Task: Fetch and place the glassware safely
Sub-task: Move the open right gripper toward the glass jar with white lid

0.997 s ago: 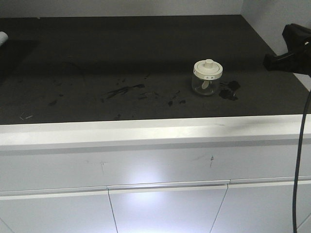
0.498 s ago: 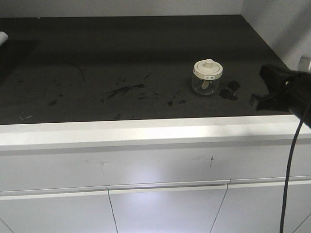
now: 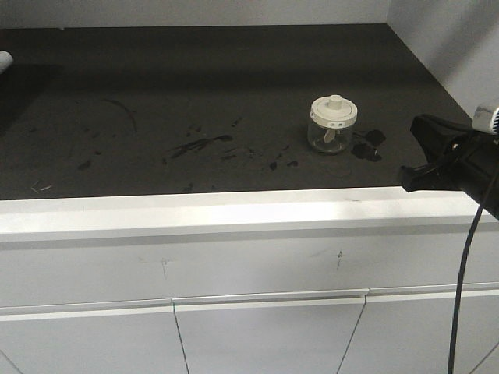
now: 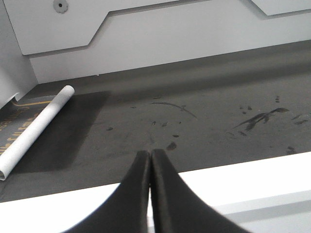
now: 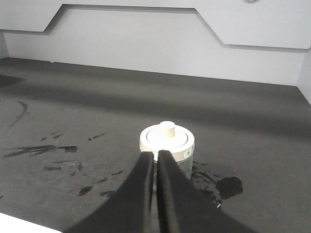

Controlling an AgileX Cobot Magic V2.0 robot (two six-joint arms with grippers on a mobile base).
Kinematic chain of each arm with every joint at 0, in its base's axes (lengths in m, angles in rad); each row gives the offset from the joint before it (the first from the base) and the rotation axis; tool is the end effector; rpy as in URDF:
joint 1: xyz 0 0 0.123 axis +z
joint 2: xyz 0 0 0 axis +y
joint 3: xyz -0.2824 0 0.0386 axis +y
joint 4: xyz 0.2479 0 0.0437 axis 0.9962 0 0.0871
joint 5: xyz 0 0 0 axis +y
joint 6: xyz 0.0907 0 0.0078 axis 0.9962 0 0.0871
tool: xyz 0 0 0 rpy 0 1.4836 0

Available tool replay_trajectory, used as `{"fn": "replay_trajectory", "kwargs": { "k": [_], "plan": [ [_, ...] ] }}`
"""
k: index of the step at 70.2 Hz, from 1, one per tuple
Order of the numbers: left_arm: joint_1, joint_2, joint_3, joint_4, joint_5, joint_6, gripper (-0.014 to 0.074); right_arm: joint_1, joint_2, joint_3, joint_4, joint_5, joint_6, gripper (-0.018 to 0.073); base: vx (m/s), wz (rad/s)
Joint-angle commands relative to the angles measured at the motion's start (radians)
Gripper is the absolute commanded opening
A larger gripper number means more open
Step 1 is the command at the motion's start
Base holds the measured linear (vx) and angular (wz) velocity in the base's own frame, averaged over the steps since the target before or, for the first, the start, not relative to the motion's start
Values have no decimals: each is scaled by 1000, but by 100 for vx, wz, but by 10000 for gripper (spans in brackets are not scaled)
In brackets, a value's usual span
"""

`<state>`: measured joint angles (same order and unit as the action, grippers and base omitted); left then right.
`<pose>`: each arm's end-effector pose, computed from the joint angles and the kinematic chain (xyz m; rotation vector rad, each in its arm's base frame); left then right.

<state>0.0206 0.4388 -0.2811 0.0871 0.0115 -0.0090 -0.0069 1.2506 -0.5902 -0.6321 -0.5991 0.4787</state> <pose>0.1031 0.0022 0.2746 0.0468 1.6526 0.0760 0.2562 0.0285 0.2796 -0.3063 1.6123 0.2232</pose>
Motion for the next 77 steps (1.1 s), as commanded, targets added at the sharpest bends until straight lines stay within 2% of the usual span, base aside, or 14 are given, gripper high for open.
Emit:
{"fn": "replay_trajectory", "kwargs": {
  "k": [1,11,23,32,38,60,77],
  "plan": [
    [0,3,-28,-12,-81,-5,-7,2,-24,-29,9,-70,1,17,0,0],
    [0,3,-28,-12,-82,-5,-7,2,3,-31,9,-86,1,129,0,0],
    [0,3,-28,-12,-82,-5,-7,2,69,-57,10,-117,1,400,0,0],
    [0,3,-28,-12,-82,-5,-7,2,138,-141,8,-121,1,522,0,0],
    [0,3,-28,-12,-82,-5,-7,2,197,-210,-2,-134,1,541,0,0],
    [0,3,-28,-12,-82,-5,-7,3,442,-456,-19,-214,44,519,0,0],
    [0,4,-28,-11,-82,-5,-7,14,627,-674,-142,-206,134,510,0,0]
  ]
}}
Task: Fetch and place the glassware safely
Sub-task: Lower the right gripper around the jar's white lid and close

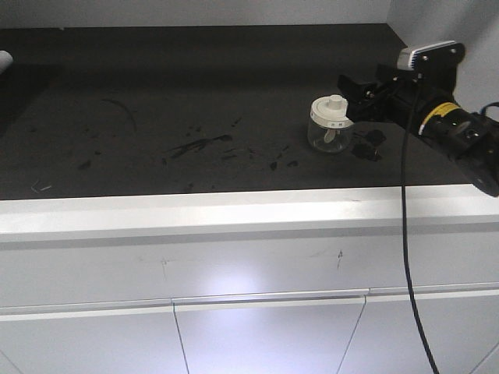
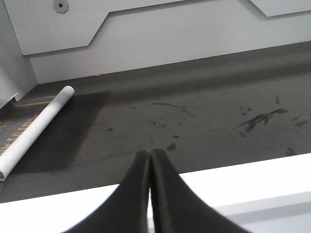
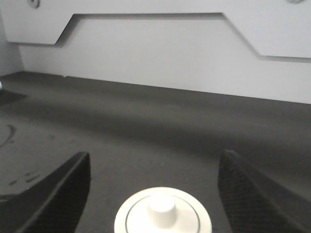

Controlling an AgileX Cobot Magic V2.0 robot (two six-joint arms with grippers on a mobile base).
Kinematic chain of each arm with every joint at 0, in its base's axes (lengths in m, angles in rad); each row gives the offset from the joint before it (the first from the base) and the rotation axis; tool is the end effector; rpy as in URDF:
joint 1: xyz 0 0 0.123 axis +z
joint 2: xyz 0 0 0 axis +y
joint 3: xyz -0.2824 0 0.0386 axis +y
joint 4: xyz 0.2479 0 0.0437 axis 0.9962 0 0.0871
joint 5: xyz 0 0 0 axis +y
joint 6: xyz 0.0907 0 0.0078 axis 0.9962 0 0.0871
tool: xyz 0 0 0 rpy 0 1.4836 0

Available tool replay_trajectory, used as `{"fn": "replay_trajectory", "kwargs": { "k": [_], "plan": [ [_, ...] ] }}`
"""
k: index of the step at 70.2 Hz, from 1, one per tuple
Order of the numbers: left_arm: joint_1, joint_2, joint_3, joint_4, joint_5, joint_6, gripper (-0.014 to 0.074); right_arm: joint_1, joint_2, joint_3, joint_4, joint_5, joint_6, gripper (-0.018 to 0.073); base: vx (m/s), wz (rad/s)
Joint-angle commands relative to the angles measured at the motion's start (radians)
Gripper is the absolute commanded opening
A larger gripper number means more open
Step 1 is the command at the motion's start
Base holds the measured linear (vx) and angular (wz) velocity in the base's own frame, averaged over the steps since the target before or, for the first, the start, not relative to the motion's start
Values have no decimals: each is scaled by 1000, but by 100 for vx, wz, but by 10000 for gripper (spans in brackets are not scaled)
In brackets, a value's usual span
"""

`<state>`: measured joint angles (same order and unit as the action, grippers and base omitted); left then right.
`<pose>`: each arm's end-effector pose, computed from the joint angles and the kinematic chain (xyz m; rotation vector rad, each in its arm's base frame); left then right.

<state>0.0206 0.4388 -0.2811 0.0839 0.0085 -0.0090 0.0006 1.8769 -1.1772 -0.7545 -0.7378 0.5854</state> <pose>0.1032 0.0022 0.2748 0.0443 1.6497 0.0734 0.4205 0.0421 0.2521 -0.3893 1.5593 0.3651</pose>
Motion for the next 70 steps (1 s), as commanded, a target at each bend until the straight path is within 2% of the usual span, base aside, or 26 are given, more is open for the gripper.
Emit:
{"fn": "replay_trajectory", "kwargs": {
  "k": [1,24,35,46,52,59,70],
  "plan": [
    [0,4,-28,-8,-79,-5,-7,7,10,-98,-25,-67,31,510,0,0],
    [0,4,-28,-8,-77,-5,-7,43,212,-307,-28,-4,34,509,0,0],
    [0,4,-28,-8,-73,-5,-7,43,251,-329,18,16,33,509,0,0],
    [0,4,-28,-8,-71,-5,-7,43,253,-328,17,30,24,484,0,0],
    [0,4,-28,-8,-71,-5,-7,43,253,-328,17,34,21,429,0,0],
    [0,4,-28,-8,-71,-5,-7,43,253,-328,12,46,21,324,0,0],
    [0,4,-28,-8,-69,-5,-7,43,253,-328,-24,51,21,78,0,0]
  ]
}}
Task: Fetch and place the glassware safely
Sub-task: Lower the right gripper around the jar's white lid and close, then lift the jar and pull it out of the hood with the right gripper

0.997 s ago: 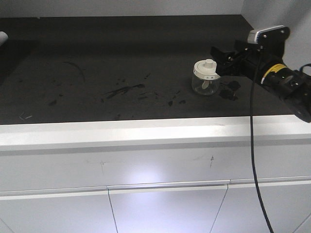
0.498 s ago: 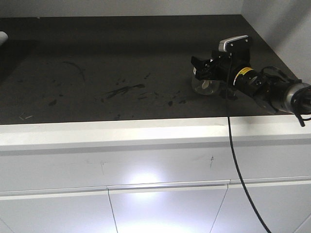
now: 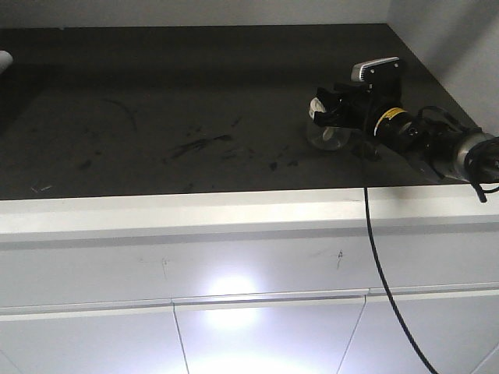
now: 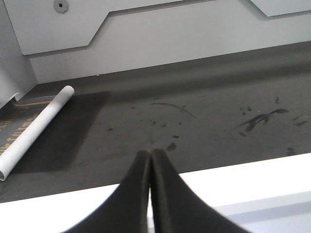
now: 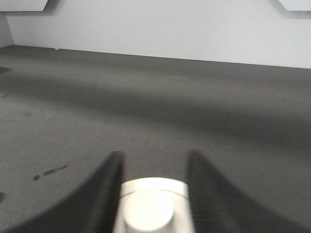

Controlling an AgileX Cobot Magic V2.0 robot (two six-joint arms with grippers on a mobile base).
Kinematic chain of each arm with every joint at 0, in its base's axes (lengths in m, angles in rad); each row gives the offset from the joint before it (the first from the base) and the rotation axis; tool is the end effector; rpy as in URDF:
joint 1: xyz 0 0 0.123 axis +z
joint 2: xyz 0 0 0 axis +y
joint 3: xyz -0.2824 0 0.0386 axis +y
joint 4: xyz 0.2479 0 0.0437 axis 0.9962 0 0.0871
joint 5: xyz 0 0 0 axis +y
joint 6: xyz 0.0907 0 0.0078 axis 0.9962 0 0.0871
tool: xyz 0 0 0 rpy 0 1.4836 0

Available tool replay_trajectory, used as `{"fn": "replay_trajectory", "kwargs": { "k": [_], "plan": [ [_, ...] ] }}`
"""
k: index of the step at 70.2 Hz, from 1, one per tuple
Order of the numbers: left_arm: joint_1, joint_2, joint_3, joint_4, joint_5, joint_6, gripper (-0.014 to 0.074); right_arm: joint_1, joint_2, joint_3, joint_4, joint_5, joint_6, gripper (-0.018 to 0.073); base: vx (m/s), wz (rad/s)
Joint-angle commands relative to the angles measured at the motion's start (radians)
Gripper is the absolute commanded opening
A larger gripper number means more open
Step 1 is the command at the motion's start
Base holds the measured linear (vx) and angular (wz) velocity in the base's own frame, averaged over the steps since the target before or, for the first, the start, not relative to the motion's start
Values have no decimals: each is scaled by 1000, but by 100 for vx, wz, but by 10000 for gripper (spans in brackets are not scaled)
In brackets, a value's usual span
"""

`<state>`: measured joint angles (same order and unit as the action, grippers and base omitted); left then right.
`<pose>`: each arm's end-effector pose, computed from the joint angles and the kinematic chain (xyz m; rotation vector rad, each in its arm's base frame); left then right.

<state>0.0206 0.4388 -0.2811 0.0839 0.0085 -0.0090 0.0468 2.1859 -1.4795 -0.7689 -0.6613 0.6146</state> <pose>0.1032 0.0022 0.2748 0.0443 1.6497 0.0734 0.4909 0.0618 0.1946 -0.4010 1.6350 0.3770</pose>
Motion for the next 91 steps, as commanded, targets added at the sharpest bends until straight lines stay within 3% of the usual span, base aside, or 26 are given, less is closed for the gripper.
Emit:
{"fn": "replay_trajectory", "kwargs": {
  "k": [1,5,30,42,67,79,91],
  "plan": [
    [0,4,-28,-8,-69,-5,-7,-3,-56,-26,-13,-26,-8,57,0,0],
    [0,4,-28,-8,-67,-5,-7,-3,-56,-26,-25,-26,-7,-15,0,0],
    [0,4,-28,-8,-57,-5,-7,-3,-112,-25,-31,-31,-6,-5,0,0],
    [0,4,-30,-8,-65,-5,-7,-3,-196,-10,-89,-31,90,-3,0,0],
    [0,4,-30,-8,-73,-5,-7,11,-488,358,-137,-36,97,-3,0,0],
    [0,4,-30,-8,-72,-5,-7,98,-599,474,-167,-17,89,-3,0,0],
    [0,4,-30,-8,-72,-5,-7,248,-653,503,-189,51,86,-3,0,0]
  ]
}}
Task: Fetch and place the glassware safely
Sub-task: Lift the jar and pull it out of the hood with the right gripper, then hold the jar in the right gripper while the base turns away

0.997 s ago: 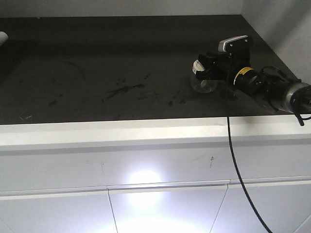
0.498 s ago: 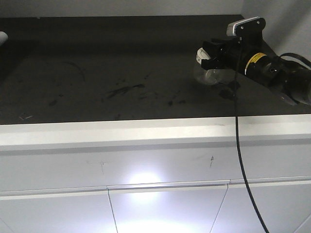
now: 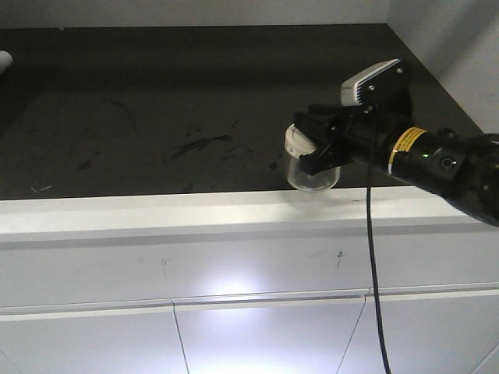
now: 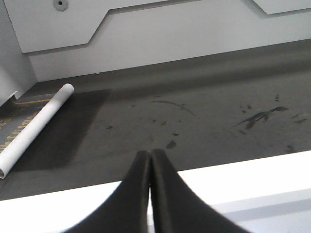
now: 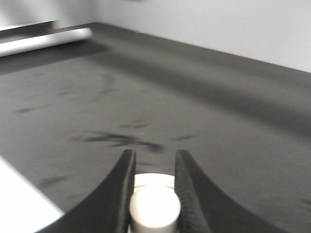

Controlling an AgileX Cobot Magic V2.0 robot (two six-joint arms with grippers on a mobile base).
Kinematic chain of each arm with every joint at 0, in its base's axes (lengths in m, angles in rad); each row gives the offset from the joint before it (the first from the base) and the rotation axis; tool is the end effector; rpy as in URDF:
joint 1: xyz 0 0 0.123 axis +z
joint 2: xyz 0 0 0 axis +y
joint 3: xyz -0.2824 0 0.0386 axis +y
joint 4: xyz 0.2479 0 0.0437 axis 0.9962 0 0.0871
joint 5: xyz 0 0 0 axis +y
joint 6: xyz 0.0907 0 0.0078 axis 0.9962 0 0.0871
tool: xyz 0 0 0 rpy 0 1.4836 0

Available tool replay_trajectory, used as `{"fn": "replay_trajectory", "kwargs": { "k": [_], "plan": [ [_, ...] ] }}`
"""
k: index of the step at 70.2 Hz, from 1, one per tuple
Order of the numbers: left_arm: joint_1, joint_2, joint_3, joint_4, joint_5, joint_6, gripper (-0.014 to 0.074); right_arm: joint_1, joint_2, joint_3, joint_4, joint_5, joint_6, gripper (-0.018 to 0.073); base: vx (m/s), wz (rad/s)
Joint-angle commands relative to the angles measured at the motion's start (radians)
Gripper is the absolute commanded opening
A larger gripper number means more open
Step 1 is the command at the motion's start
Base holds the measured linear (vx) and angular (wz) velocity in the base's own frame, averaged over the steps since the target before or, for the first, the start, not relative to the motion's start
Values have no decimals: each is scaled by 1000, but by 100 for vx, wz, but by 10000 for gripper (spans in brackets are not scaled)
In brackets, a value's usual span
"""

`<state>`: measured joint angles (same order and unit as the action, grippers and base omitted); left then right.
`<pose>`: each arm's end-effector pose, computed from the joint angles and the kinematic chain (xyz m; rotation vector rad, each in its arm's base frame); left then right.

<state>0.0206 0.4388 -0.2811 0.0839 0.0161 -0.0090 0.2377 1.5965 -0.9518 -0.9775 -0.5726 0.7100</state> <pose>0.1031 0.0023 0.2742 0.0440 1.6573 0.0737 0.3304 0.1220 0.2731 -0.6948 1.6406 0.4525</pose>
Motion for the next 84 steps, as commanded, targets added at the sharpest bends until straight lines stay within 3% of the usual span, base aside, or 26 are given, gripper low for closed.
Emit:
{"fn": "replay_trajectory", "kwargs": {
  "k": [1,11,25,36,47,84],
  "plan": [
    [0,4,-30,-8,-80,-5,-7,67,-65,-24,20,-37,-10,-3,0,0],
    [0,4,-30,-8,-80,-5,-7,184,-97,-24,23,-42,36,-3,0,0],
    [0,4,-30,-8,-79,-5,-7,289,-159,-24,14,-41,123,-3,0,0],
    [0,4,-30,-8,-79,-5,-7,347,-207,-24,-87,-36,202,-3,0,0],
    [0,4,-30,-8,-79,-5,-7,364,-219,-24,-107,-49,252,-3,0,0],
    [0,4,-30,-8,-79,-5,-7,364,-219,-24,-106,-52,252,-3,0,0]
  ]
}}
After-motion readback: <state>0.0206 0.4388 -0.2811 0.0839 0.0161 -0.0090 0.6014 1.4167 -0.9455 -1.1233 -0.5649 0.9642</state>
